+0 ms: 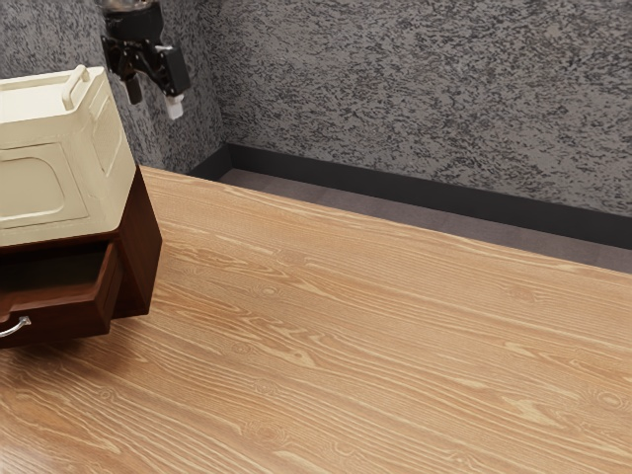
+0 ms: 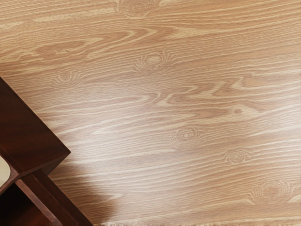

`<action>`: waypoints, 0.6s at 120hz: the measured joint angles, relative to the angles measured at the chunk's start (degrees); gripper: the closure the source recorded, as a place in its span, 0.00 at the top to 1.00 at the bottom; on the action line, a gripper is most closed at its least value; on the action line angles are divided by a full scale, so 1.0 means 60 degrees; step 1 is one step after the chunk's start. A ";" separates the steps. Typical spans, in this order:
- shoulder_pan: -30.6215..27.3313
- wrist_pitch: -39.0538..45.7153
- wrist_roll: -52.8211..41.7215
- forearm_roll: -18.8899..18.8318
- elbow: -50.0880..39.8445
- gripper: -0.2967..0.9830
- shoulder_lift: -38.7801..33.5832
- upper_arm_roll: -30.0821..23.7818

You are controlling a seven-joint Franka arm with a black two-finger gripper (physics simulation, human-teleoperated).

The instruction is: Push the drawer handle with one arm to close the drawer

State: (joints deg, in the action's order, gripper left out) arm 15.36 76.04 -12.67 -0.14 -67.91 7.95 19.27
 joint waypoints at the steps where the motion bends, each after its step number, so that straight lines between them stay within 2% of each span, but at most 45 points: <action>1: -0.0001 -0.0001 0.0000 0.0007 -0.0005 0.77 0.0000 -0.0001; 17: 0.0031 0.0004 -0.0001 0.0076 -0.0413 0.77 -0.0158 0.0002; 25: 0.0131 0.0473 0.0005 0.0054 -0.1831 0.77 -0.1094 0.0006; 41: 0.0059 0.1126 0.0511 0.0041 -0.5665 0.74 -0.4134 -0.0086; 49: -0.0217 0.1469 0.1063 -0.0113 -0.7701 0.65 -0.5696 -0.0126; 56: -0.1044 0.1905 0.1541 -0.0241 -0.9432 0.53 -0.6988 -0.0176; 72: -0.2029 0.2355 0.2929 -0.1185 -1.1112 0.33 -0.8198 -0.0569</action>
State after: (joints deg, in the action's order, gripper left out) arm 3.19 90.17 4.90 -7.25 -134.58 -41.24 15.86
